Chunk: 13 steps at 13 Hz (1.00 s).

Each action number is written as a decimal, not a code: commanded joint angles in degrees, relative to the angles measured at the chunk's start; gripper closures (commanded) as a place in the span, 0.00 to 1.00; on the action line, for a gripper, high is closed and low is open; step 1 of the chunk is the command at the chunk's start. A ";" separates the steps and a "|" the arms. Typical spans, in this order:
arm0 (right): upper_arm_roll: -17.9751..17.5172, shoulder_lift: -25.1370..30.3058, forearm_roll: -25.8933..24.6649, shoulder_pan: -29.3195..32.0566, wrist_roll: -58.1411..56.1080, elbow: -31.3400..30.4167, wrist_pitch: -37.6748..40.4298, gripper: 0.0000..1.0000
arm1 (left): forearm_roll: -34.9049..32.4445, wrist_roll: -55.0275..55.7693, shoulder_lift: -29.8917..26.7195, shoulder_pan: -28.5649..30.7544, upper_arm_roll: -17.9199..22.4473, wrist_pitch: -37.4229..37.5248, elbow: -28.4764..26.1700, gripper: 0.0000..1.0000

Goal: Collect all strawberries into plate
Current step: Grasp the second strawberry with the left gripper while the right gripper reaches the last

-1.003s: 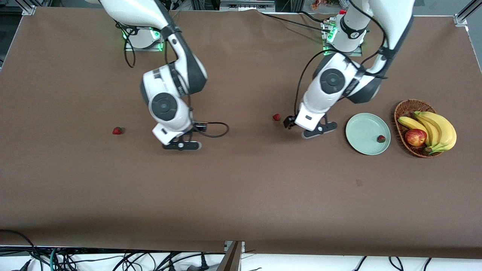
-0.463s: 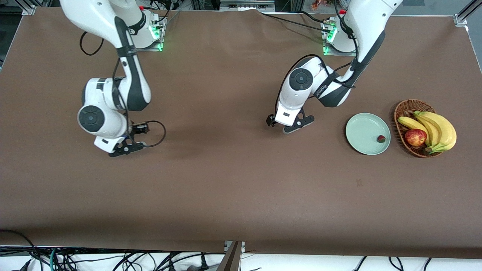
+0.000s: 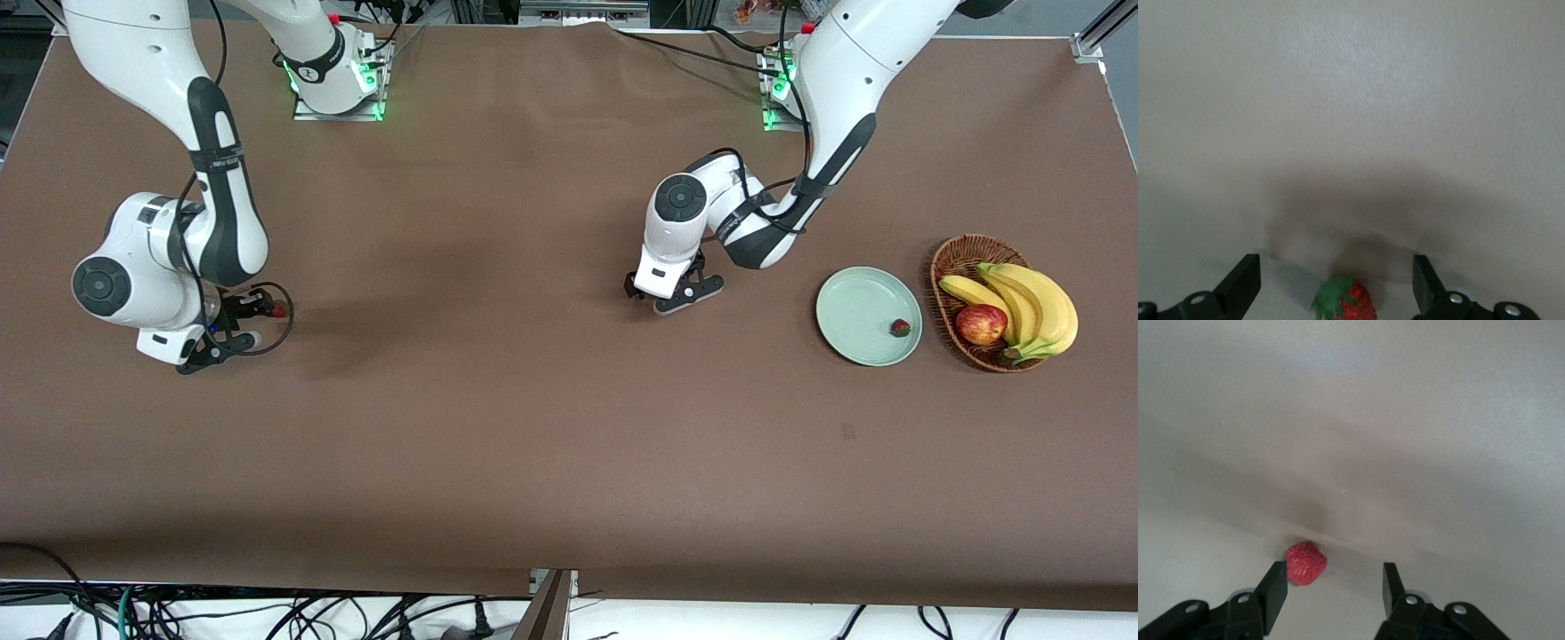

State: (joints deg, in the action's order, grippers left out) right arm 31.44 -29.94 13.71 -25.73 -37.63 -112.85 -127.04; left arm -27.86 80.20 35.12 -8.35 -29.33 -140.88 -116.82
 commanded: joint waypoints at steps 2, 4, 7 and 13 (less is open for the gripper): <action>-1.03 -1.18 3.86 -0.11 -0.96 -0.88 -1.63 0.34 | -1.67 1.89 -1.01 -0.18 -0.82 -0.10 -0.34 0.00; -1.29 -1.61 5.09 -0.19 -0.96 -0.97 -1.63 0.34 | -1.06 1.89 -1.19 -0.18 -1.00 0.08 -0.34 0.19; -1.82 -2.32 6.76 -0.11 -0.96 -1.93 -2.85 0.34 | -0.97 2.60 -1.28 0.43 -2.49 0.43 -0.16 0.64; -1.82 -2.41 9.05 -0.11 -1.13 -4.04 -4.09 0.49 | -0.70 -0.56 -5.05 7.79 -5.64 2.80 0.72 0.88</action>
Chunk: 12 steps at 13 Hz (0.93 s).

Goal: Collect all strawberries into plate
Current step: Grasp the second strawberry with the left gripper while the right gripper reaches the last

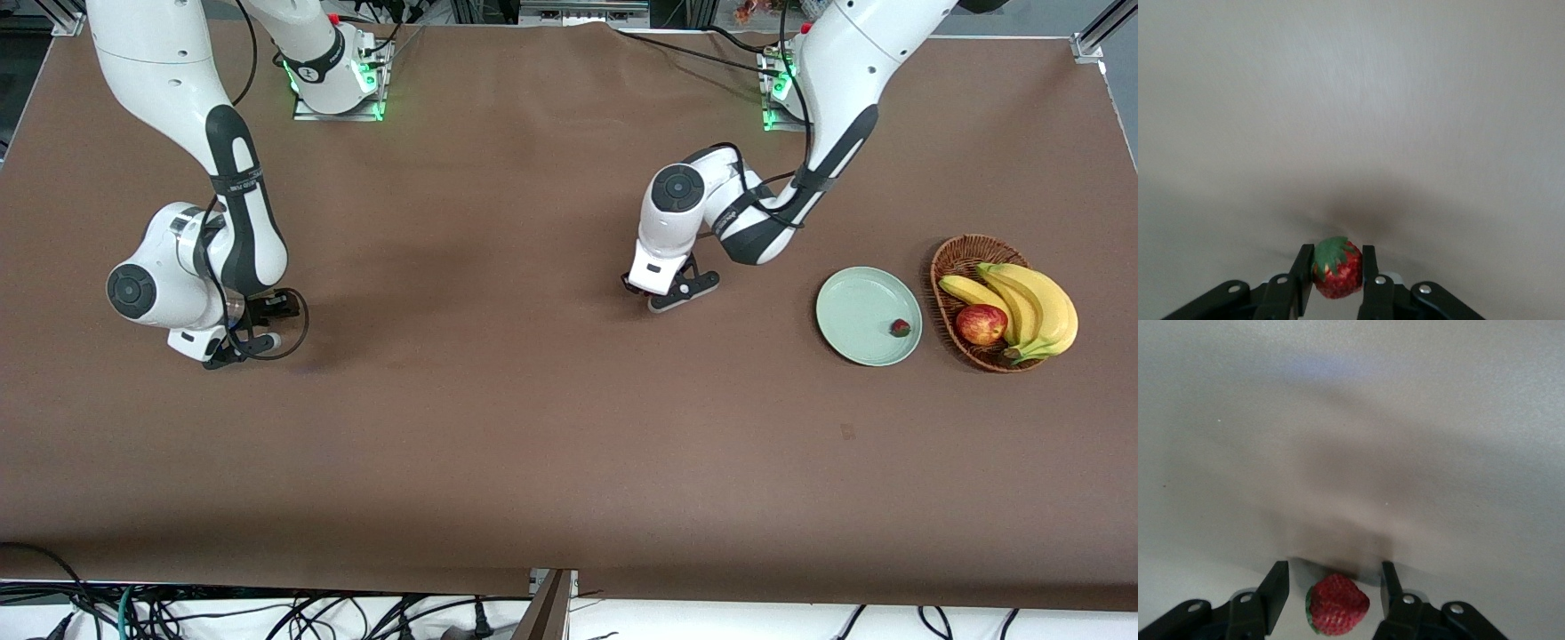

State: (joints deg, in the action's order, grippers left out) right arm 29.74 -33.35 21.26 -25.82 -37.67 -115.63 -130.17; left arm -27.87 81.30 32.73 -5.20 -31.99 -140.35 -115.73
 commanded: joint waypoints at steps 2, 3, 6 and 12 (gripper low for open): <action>-0.21 0.74 1.68 0.16 -1.70 -1.26 -0.97 0.62 | -0.61 -6.12 -2.85 14.03 -9.73 7.17 2.07 0.89; -0.21 0.65 2.38 0.25 -2.14 -1.26 -0.88 0.69 | 0.17 -7.89 -2.85 18.61 -13.24 8.76 2.87 0.89; -0.21 0.74 3.26 0.16 -2.32 -1.08 -0.61 0.76 | 0.27 -9.83 -2.76 21.90 -15.48 9.74 3.14 0.89; -0.65 1.70 3.26 -0.54 0.13 -0.30 1.75 0.76 | 15.53 -39.66 -7.40 21.38 -2.41 17.83 8.76 0.90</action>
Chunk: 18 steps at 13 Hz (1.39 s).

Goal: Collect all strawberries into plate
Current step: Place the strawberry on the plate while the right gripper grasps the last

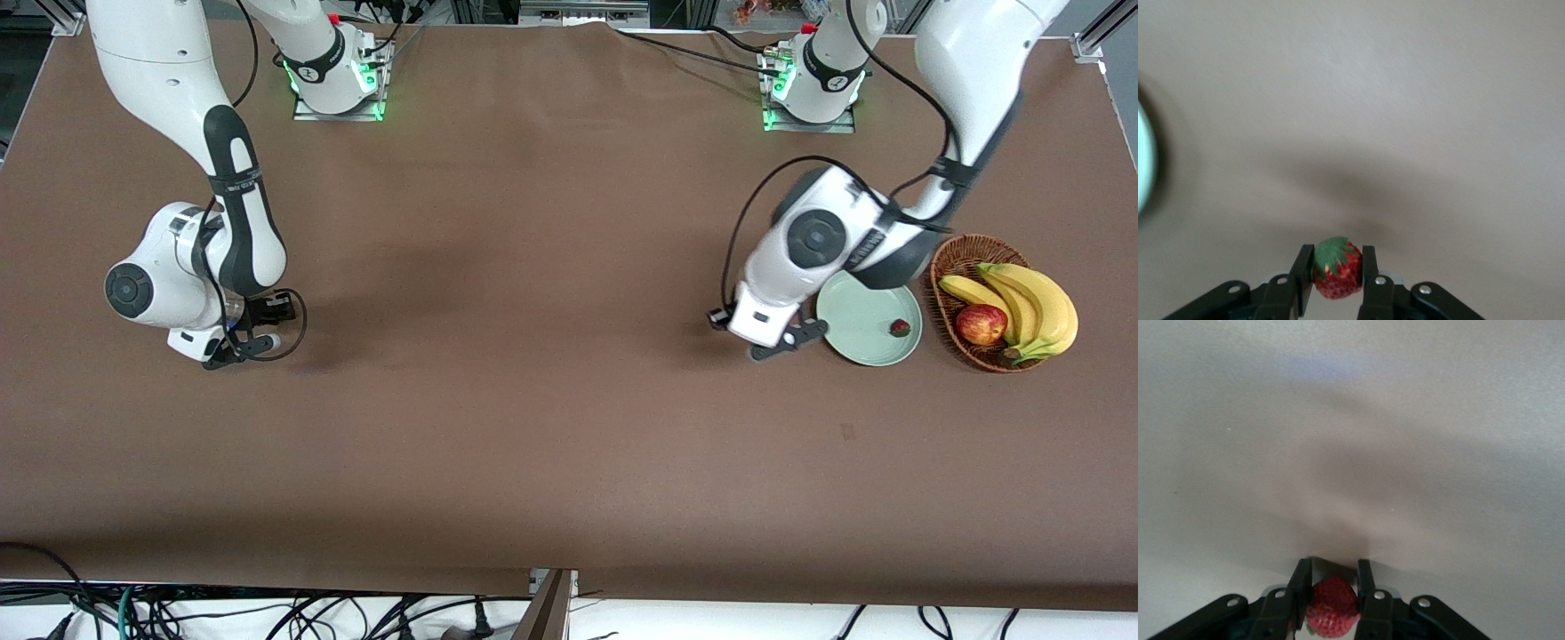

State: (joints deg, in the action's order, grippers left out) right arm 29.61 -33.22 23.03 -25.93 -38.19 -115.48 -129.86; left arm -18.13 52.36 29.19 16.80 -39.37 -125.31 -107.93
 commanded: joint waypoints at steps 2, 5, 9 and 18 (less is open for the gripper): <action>-1.30 2.89 1.49 -0.70 3.37 0.16 3.47 0.76 | 11.17 -24.69 -6.51 -0.71 12.09 5.33 0.88 0.90; -1.66 4.47 1.49 -3.68 9.52 0.34 4.18 0.76 | 14.44 -42.99 -8.19 -1.24 22.03 6.66 0.09 0.90; -1.74 6.50 1.49 -12.36 25.74 0.86 4.18 0.76 | 14.53 -54.71 -7.83 -3.87 31.00 0.54 -5.24 0.90; -10.34 -1.47 5.09 -30.06 77.33 21.30 3.21 0.76 | 15.06 -57.80 -7.13 -5.72 33.66 -15.84 -17.05 0.50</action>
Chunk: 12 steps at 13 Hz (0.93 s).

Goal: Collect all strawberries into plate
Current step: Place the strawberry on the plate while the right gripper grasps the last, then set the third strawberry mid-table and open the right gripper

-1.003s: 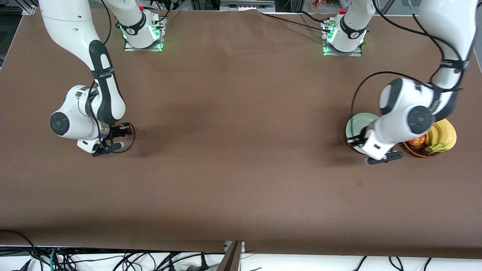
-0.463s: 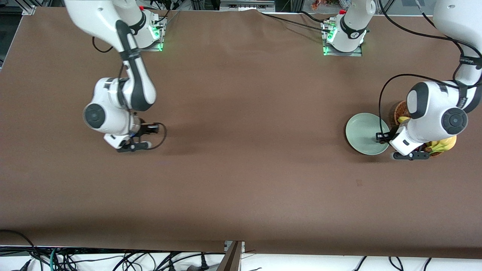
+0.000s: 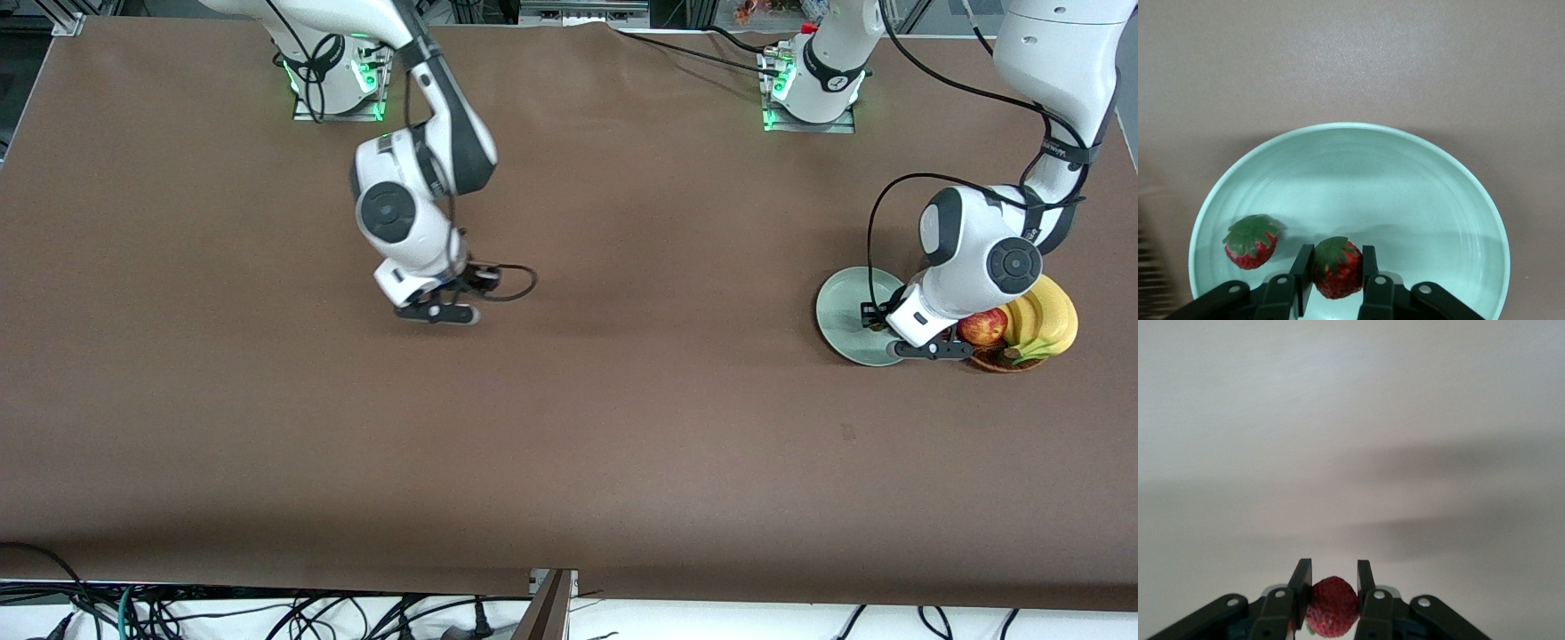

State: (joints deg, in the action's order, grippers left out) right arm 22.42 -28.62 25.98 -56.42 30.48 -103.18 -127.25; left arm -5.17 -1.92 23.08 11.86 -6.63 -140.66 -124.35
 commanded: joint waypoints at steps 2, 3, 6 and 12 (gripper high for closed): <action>-5.97 -12.22 1.62 0.00 18.51 17.53 0.60 0.76 | 2.09 -5.46 -1.19 -0.87 1.00 0.12 0.24 0.00; -6.07 -14.25 1.79 -0.53 21.52 20.09 0.42 0.76 | 2.09 -5.29 -2.50 -0.87 0.92 1.25 1.64 0.00; -6.16 -18.57 2.23 -3.95 29.96 22.75 -7.28 0.76 | 2.18 -5.03 -3.65 -2.28 0.48 14.58 10.33 0.00; -6.16 -28.34 1.79 -10.38 45.63 29.70 -19.79 0.64 | 5.25 -2.84 -5.93 -6.58 1.00 16.12 10.88 0.00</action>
State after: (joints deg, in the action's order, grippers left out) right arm 15.50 -54.53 27.07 -66.56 74.22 -77.41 -147.13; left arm -1.99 -4.84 18.68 6.84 -6.59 -125.61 -113.23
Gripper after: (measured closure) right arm 0.674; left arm 0.000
